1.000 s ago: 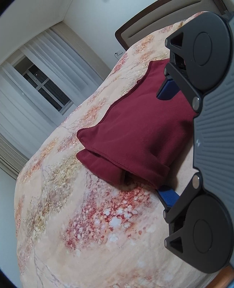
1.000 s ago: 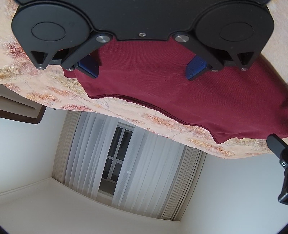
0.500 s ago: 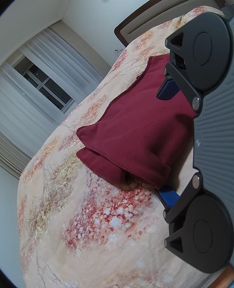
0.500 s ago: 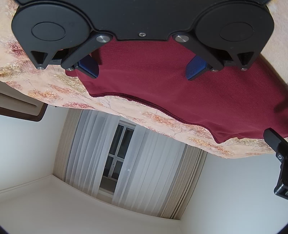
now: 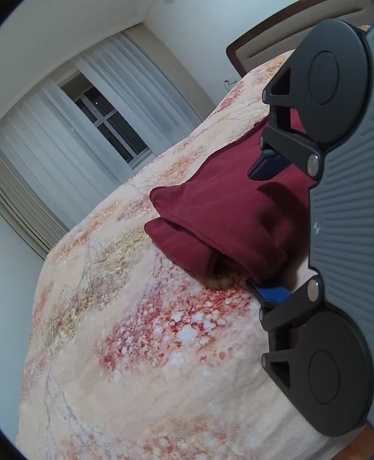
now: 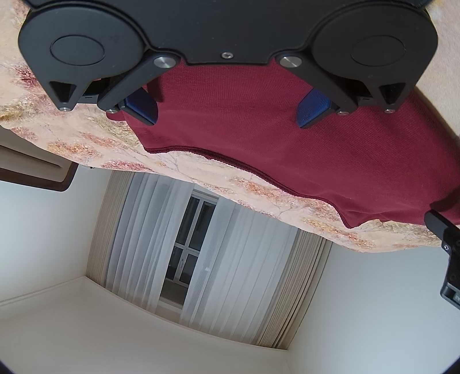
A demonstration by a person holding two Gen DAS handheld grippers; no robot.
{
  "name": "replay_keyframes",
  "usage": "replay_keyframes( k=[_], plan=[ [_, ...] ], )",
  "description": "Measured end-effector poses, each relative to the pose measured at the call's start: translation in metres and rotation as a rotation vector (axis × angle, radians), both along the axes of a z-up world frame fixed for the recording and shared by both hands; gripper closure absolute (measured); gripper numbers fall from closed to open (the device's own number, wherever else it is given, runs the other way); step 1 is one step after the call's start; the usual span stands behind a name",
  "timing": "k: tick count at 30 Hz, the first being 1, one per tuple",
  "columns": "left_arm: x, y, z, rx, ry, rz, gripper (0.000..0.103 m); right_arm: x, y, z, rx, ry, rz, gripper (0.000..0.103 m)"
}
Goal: Fold small clothes
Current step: 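Grasp the sweater side with the left gripper and lift it, then fold the held side over the sweater and open the left gripper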
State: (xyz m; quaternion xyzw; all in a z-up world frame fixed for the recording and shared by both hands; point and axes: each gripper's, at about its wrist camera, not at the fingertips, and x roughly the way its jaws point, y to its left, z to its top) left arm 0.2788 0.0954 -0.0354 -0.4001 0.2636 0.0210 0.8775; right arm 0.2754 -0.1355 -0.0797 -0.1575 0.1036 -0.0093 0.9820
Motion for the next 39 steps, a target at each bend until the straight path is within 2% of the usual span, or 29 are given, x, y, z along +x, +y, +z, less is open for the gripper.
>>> replay_keyframes(
  k=[2, 4, 5, 6, 8, 11, 16, 21, 26, 30, 34, 39],
  plan=[
    [0.005, 0.0, 0.001, 0.002, 0.005, 0.013, 0.026, 0.0, 0.0, 0.0, 0.0, 0.0, 0.0, 0.001],
    [0.01, -0.001, 0.002, 0.017, 0.015, 0.047, 0.044, 0.0, 0.0, 0.0, 0.002, 0.001, 0.001, 0.001],
    [0.013, -0.001, 0.002, 0.016, 0.017, 0.044, 0.066, 0.0, -0.001, 0.001, 0.005, 0.005, 0.003, 0.001],
    [0.016, 0.0, 0.001, 0.001, 0.014, 0.037, 0.073, 0.0, -0.002, 0.003, 0.011, 0.011, 0.009, 0.001],
    [0.017, -0.003, 0.005, 0.005, -0.003, 0.041, 0.081, 0.001, -0.006, 0.009, 0.027, 0.034, 0.024, 0.001],
    [0.017, -0.015, 0.024, 0.113, -0.088, 0.005, 0.083, -0.002, -0.011, 0.016, 0.024, 0.031, 0.027, 0.001],
    [0.026, -0.048, 0.063, 0.272, -0.218, -0.124, 0.084, -0.01, -0.02, 0.021, -0.016, 0.023, 0.024, 0.001],
    [0.046, -0.098, 0.099, 0.353, -0.318, -0.292, 0.085, -0.018, -0.049, 0.028, 0.003, 0.014, -0.013, 0.001],
    [0.058, -0.165, 0.124, 0.408, -0.391, -0.483, 0.086, -0.028, -0.085, 0.032, 0.004, 0.024, -0.061, 0.001],
    [0.062, -0.224, 0.123, 0.447, -0.402, -0.646, 0.086, -0.043, -0.113, 0.029, -0.007, 0.035, -0.123, 0.001],
    [0.06, -0.276, 0.103, 0.474, -0.362, -0.781, 0.087, -0.059, -0.136, 0.025, 0.02, 0.06, -0.169, 0.001],
    [0.057, -0.303, 0.075, 0.498, -0.291, -0.84, 0.087, -0.072, -0.149, 0.021, 0.07, 0.082, -0.171, 0.001]
  ],
)
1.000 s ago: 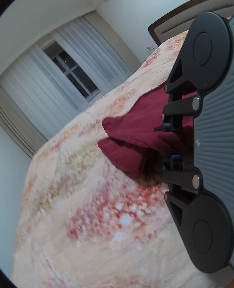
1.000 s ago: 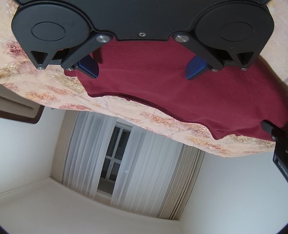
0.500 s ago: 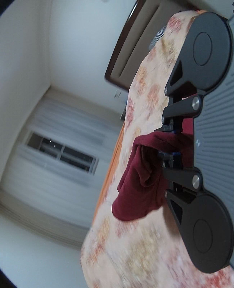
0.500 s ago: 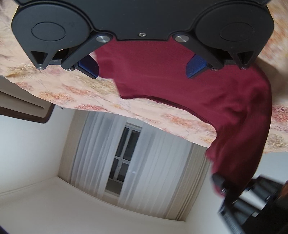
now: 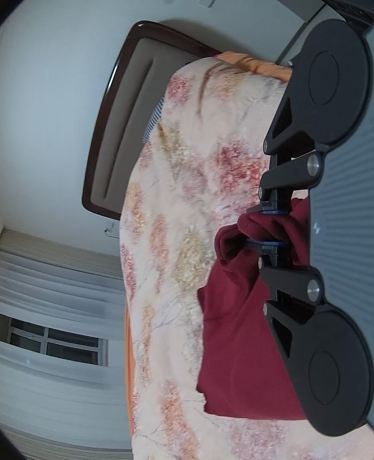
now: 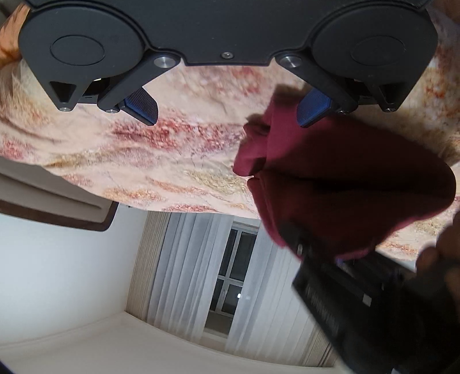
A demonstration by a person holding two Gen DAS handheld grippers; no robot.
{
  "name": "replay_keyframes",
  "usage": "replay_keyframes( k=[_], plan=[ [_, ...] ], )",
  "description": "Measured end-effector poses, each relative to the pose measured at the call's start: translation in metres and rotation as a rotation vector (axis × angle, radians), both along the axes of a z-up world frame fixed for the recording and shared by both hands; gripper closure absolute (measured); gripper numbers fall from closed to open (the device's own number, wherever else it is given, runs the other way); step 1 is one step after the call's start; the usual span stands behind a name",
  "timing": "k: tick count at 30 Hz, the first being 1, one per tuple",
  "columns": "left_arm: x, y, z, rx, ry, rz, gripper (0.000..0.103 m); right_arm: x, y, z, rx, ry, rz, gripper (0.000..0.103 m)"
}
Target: Fold small clothes
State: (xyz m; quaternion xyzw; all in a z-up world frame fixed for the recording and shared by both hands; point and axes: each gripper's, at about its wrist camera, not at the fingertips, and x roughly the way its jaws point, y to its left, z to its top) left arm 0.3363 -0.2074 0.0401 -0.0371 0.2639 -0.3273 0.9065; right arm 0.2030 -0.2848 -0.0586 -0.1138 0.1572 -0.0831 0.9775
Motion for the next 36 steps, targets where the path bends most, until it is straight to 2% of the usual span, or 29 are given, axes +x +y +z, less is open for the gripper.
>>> replay_keyframes(
  k=[4, 7, 8, 9, 11, 15, 18, 21, 24, 29, 33, 36],
  plan=[
    [0.002, 0.008, -0.006, -0.027, 0.064, -0.014, 0.08, -0.003, -0.002, -0.003, 0.01, 0.01, 0.006, 0.001],
    [0.0, 0.029, -0.003, -0.08, 0.104, -0.025, 0.063, -0.003, -0.004, -0.006, 0.02, 0.027, 0.0, 0.001],
    [-0.001, 0.033, -0.002, -0.099, 0.117, -0.027, 0.049, -0.003, -0.004, -0.006, 0.021, 0.032, -0.004, 0.001],
    [-0.002, 0.037, 0.0, -0.119, 0.128, -0.028, 0.029, -0.004, -0.004, -0.006, 0.023, 0.035, -0.007, 0.001],
    [-0.007, 0.046, 0.003, -0.162, 0.133, -0.025, 0.014, -0.006, -0.005, -0.004, 0.03, 0.036, -0.009, 0.001],
    [-0.017, 0.065, 0.012, -0.207, 0.118, 0.016, 0.0, -0.011, -0.01, 0.0, 0.053, 0.039, -0.028, 0.001],
    [-0.022, 0.087, 0.016, -0.221, 0.098, 0.108, 0.0, -0.016, -0.017, 0.008, 0.125, 0.029, -0.035, 0.001],
    [-0.023, 0.111, 0.015, -0.215, 0.102, 0.239, 0.0, -0.019, -0.024, 0.02, 0.224, 0.007, -0.025, 0.001],
    [-0.02, 0.132, 0.009, -0.177, 0.106, 0.361, 0.0, -0.017, -0.028, 0.032, 0.326, -0.009, -0.009, 0.001],
    [-0.013, 0.152, -0.012, -0.115, 0.172, 0.533, 0.0, -0.003, -0.025, 0.054, 0.514, -0.027, 0.051, 0.001],
    [-0.011, 0.161, -0.024, -0.141, 0.231, 0.546, 0.0, 0.021, -0.019, 0.06, 0.73, 0.042, 0.159, 0.001],
    [-0.012, 0.159, -0.026, -0.129, 0.239, 0.535, 0.001, 0.043, -0.013, 0.059, 0.837, 0.109, 0.176, 0.001]
  ],
)
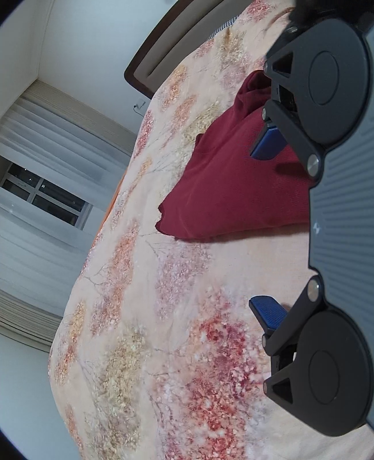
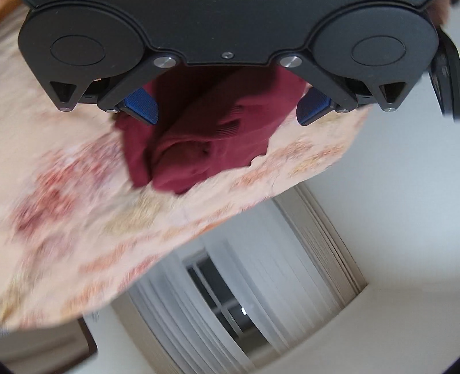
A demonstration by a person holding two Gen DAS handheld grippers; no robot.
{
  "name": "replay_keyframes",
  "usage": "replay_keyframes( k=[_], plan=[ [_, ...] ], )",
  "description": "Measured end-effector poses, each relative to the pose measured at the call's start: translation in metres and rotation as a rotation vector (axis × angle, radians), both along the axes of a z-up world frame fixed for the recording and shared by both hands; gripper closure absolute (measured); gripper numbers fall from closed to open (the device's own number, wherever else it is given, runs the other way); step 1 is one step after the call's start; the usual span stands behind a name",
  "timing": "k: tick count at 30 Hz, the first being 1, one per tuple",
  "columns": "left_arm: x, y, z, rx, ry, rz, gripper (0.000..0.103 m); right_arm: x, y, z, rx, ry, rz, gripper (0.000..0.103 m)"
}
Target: Fold small clothes
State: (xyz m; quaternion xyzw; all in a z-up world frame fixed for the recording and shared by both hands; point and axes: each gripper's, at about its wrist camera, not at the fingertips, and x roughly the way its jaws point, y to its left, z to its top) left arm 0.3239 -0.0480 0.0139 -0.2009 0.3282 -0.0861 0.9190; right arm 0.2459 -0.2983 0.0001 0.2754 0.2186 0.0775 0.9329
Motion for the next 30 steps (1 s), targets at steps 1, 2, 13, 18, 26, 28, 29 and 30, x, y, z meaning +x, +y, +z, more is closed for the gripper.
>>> replay_keyframes(
  k=[1, 2, 13, 18, 26, 28, 29, 30],
  plan=[
    [-0.001, -0.001, -0.001, 0.006, 0.001, -0.004, 0.0, 0.005, 0.002, -0.001, 0.013, 0.013, -0.01, 0.001],
    [-0.001, -0.002, -0.001, 0.01, 0.004, -0.007, 0.0, 0.01, 0.003, 0.0, 0.021, 0.02, -0.022, 0.001],
    [-0.004, -0.01, -0.006, 0.021, 0.028, -0.031, 0.001, 0.036, -0.005, -0.013, 0.062, 0.074, -0.151, 0.014],
    [-0.004, -0.008, -0.007, 0.018, 0.031, -0.029, 0.001, 0.044, -0.005, -0.019, 0.044, 0.084, -0.156, 0.042],
    [-0.004, 0.001, 0.0, -0.015, 0.006, -0.011, 0.0, 0.034, -0.011, -0.013, -0.019, -0.039, -0.175, 0.084],
    [-0.004, 0.004, 0.002, -0.018, 0.002, -0.002, 0.0, 0.029, -0.015, -0.01, -0.042, -0.061, -0.191, 0.084],
    [-0.004, 0.004, 0.003, -0.021, 0.002, 0.001, 0.0, 0.026, -0.018, -0.011, -0.05, -0.06, -0.2, 0.084],
    [-0.003, 0.004, 0.002, -0.023, 0.006, 0.002, 0.0, 0.024, -0.022, -0.014, -0.049, -0.051, -0.207, 0.084]
  ],
)
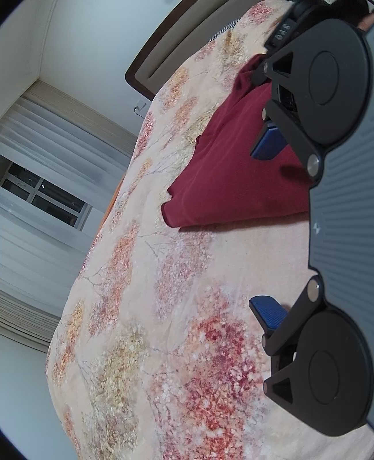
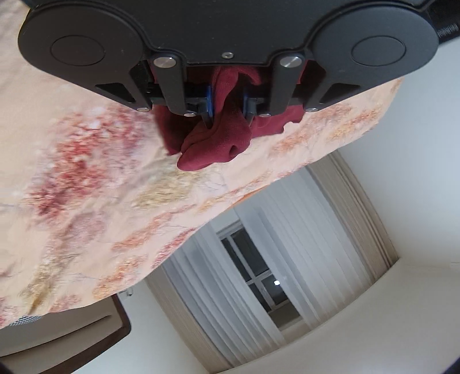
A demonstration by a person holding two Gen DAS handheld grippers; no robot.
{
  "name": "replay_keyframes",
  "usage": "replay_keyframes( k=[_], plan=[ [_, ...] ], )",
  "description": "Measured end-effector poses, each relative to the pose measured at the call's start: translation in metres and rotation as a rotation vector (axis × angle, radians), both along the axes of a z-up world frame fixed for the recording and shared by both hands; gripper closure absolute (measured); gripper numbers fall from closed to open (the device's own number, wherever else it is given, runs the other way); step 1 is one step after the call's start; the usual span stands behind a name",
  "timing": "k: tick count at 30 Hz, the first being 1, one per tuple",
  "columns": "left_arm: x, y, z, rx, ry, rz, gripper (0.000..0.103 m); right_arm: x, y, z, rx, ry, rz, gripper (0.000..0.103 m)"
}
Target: Fold small clothes
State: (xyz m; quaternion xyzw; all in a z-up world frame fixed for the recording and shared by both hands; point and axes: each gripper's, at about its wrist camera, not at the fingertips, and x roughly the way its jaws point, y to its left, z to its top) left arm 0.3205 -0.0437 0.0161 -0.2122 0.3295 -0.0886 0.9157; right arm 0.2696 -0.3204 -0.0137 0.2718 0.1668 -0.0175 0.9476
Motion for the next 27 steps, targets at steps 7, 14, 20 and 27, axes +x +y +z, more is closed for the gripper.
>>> replay_keyframes(
  k=[7, 14, 20, 27],
  plan=[
    [0.006, -0.009, -0.012, 0.031, 0.043, -0.02, 0.0, -0.005, -0.009, -0.027, 0.023, 0.08, 0.018, 0.077],
    [0.019, -0.016, -0.001, 0.043, -0.001, -0.046, 0.0, -0.009, -0.004, -0.017, -0.12, 0.036, 0.035, 0.02],
    [0.043, -0.038, 0.002, 0.132, -0.025, -0.096, 0.0, 0.009, -0.006, -0.005, -0.267, 0.015, 0.055, 0.001],
    [0.056, -0.05, -0.015, 0.195, -0.01, -0.132, 0.001, 0.058, -0.017, -0.018, -0.399, 0.117, 0.032, 0.001]
  ],
)
